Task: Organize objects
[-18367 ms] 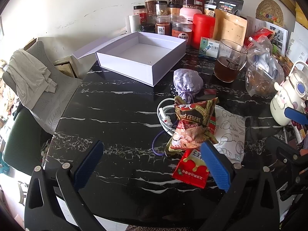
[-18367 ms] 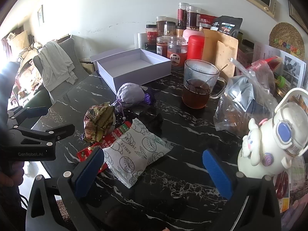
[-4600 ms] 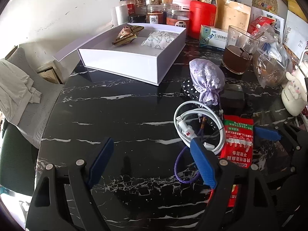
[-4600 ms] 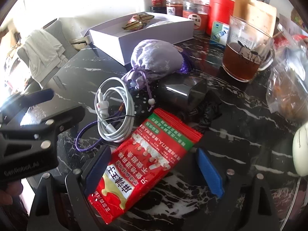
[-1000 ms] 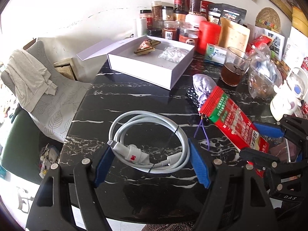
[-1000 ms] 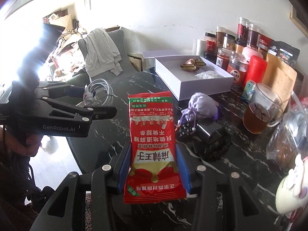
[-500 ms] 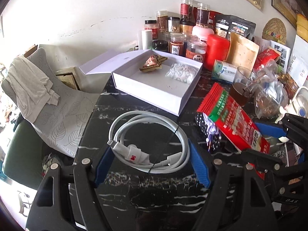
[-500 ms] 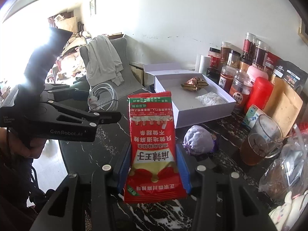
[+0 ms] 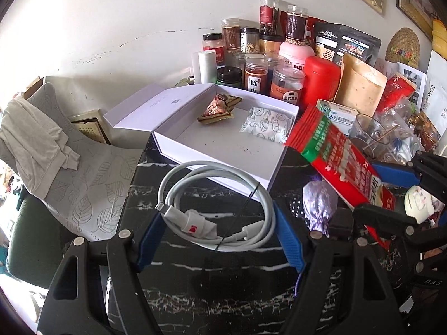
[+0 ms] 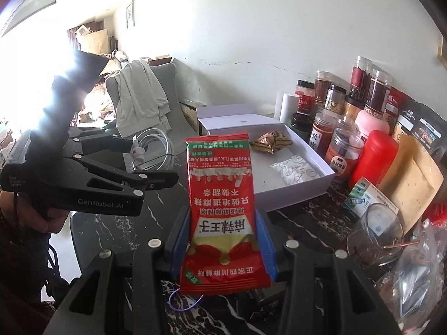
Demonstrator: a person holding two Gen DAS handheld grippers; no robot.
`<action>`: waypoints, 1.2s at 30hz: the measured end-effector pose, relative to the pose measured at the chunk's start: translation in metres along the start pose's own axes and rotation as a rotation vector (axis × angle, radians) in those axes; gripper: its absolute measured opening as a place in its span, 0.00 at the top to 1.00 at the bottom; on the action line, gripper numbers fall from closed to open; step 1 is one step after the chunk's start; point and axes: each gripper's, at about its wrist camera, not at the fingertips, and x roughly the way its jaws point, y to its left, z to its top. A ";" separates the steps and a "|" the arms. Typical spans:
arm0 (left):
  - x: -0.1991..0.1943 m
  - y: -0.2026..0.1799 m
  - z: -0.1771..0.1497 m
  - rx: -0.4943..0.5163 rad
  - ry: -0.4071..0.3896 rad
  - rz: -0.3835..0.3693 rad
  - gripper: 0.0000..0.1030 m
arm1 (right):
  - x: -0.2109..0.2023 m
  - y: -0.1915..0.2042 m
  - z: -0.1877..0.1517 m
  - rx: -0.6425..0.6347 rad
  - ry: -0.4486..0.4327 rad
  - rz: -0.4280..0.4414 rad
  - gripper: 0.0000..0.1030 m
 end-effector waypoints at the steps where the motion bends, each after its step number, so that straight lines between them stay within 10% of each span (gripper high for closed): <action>1: 0.004 0.000 0.003 0.004 0.001 -0.001 0.30 | 0.002 -0.003 0.003 0.001 -0.001 -0.001 0.56; 36: 0.159 0.014 0.151 0.131 0.006 -0.029 0.30 | 0.094 -0.108 0.095 0.106 -0.059 -0.102 0.56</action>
